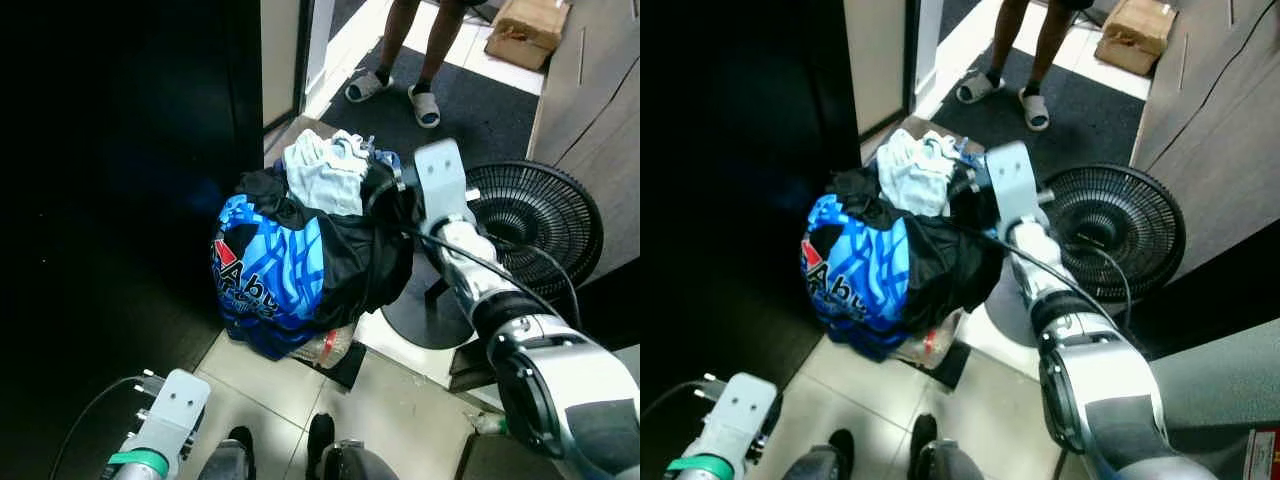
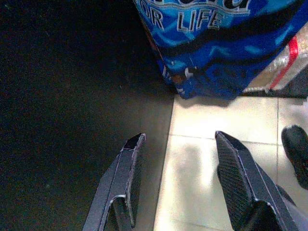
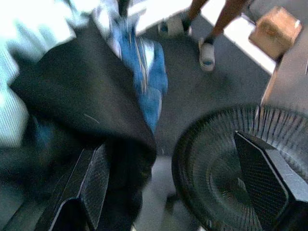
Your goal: Clothes washing
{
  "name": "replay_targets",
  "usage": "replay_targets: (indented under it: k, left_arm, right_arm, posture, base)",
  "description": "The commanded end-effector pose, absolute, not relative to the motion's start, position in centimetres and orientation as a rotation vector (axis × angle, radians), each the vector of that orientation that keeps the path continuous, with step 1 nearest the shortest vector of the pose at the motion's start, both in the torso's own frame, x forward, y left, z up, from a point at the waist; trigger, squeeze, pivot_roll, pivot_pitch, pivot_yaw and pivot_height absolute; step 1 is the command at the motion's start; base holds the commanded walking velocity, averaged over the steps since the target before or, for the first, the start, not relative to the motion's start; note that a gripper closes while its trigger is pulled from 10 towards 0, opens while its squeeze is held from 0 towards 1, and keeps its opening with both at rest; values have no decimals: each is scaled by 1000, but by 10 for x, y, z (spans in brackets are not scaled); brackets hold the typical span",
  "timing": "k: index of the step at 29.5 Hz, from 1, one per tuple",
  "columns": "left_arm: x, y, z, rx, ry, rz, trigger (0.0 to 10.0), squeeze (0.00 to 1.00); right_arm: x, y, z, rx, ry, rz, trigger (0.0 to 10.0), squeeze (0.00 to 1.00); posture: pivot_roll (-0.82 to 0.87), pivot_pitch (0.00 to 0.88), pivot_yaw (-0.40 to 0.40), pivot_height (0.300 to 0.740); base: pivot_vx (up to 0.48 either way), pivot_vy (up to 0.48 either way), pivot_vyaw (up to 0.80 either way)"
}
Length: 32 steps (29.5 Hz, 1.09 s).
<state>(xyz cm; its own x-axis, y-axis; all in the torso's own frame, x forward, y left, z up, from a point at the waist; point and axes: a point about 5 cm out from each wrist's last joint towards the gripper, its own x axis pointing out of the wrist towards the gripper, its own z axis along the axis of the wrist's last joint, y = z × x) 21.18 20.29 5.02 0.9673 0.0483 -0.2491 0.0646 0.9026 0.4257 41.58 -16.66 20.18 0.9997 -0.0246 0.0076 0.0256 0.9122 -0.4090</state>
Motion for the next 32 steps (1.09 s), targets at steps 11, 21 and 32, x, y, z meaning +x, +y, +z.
replay_targets:
  k: [11,21,32]
  left_arm:
    - [206,200,46,417,265,-23,10000,0]
    - [207,199,47,410,261,-23,10000,0]
    - [207,201,48,408,258,-17,10000,0]
  right_arm:
    - [407,-186,179,-300,55,-40,10000,0]
    - [409,-165,200,-105,-128,113,10000,0]
    - [397,-176,200,139,-254,138,10000,0]
  posture:
    - [225,344,-38,740]
    - [225,340,-43,740]
    - [223,337,-40,740]
  base:
    - [0,0,0]
    - [0,0,0]
    - [0,0,0]
